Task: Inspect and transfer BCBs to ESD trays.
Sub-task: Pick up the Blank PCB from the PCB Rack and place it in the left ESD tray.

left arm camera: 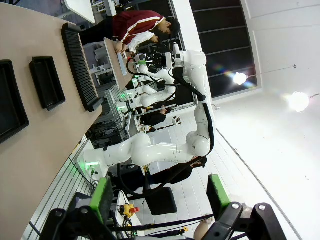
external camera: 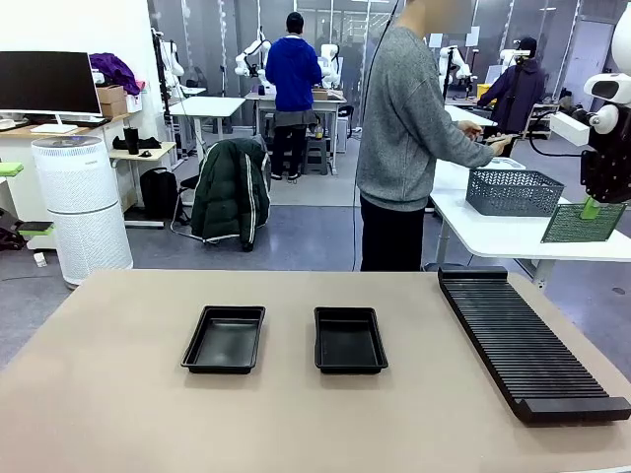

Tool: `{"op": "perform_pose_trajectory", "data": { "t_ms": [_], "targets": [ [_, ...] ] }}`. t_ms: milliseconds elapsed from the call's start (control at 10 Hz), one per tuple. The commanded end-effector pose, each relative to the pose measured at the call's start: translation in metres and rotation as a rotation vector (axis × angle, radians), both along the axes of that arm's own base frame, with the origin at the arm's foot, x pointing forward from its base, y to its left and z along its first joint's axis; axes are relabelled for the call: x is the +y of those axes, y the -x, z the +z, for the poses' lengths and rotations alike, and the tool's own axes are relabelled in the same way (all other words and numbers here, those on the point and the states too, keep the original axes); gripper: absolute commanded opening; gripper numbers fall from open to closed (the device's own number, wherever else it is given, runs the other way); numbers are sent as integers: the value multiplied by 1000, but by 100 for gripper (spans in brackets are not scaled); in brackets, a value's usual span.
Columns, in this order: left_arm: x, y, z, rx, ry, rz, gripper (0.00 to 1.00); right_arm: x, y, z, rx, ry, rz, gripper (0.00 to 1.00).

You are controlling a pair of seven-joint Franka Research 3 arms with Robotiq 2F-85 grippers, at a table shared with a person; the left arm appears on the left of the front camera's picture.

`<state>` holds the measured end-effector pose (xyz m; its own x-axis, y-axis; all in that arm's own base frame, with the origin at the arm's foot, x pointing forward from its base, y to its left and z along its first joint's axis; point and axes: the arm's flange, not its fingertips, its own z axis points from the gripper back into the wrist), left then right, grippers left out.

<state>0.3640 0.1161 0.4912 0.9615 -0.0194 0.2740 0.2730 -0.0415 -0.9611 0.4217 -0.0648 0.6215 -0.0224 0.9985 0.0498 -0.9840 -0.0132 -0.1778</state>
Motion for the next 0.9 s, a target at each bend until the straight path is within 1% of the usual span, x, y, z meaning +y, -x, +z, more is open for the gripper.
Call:
{"op": "perform_pose_trajectory", "data": {
  "t_ms": [0,700,800],
  "targets": [
    [-1,1,1,9,1,7,100,0,0,-1,2,3,2,2],
    [-1,1,1,9,1,7,100,0,0,0,0,0,0,2],
    [-1,1,1,9,1,7,100,13,-6,-1,25,-69,-92,2]
  ]
}}
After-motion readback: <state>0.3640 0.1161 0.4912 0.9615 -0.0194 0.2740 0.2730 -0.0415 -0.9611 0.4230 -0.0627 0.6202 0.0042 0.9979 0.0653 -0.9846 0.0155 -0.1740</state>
